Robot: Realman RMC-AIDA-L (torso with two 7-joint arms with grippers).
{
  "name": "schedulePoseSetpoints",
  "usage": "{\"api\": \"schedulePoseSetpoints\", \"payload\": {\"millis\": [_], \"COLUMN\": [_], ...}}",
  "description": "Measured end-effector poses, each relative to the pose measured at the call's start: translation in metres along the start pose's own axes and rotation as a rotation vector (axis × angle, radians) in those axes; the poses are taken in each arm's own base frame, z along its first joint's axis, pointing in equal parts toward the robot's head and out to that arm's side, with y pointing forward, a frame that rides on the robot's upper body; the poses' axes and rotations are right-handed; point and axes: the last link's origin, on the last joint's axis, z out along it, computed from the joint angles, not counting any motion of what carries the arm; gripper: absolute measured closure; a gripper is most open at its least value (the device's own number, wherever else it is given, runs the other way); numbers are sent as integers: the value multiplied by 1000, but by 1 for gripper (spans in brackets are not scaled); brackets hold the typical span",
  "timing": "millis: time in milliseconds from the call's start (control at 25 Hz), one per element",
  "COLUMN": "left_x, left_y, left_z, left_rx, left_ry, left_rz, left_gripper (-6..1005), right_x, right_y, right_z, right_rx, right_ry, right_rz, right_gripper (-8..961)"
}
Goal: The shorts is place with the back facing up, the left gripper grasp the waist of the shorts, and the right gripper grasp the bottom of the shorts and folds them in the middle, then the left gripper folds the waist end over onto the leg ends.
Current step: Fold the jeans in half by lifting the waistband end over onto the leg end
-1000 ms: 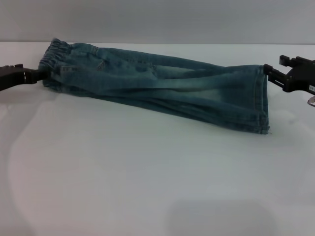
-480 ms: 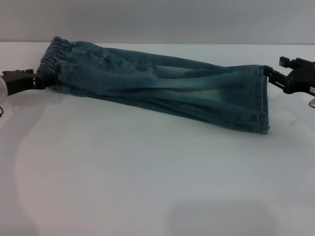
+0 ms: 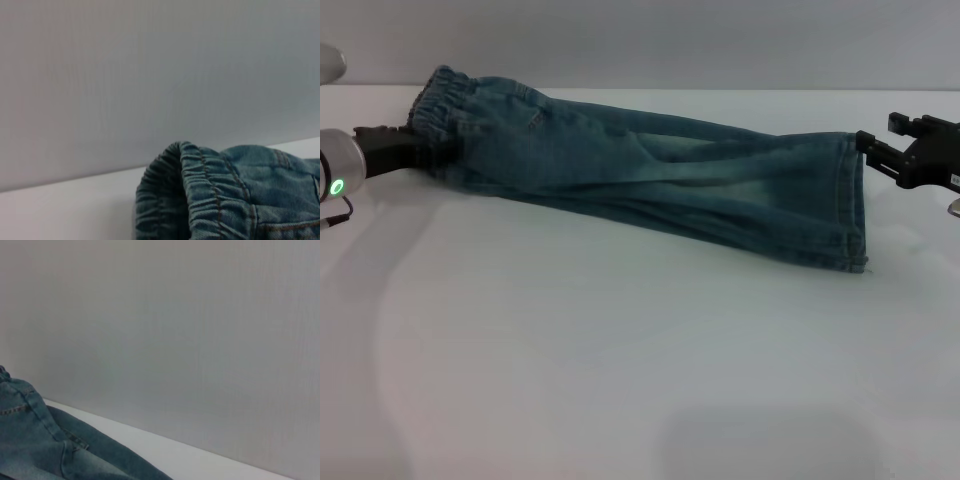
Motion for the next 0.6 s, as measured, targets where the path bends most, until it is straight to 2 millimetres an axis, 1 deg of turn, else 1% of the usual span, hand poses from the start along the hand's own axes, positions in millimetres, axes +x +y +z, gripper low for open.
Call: {"api": "schedulePoseSetpoints", "payload": {"millis": [400, 600], "left_x": [5, 6], "left_y": [2, 7], "left_z": [2, 3], "left_rx": [1, -11], "left_ry": [8, 5], "left_rz": [7, 18], "left_gripper": [289, 293], "right_x": [1, 2], "right_y": [0, 2], "right_z": [0, 0], "right_rx": [0, -3], "right_ry": [1, 4], "right_rz": [4, 8], "right_gripper": [434, 434]}}
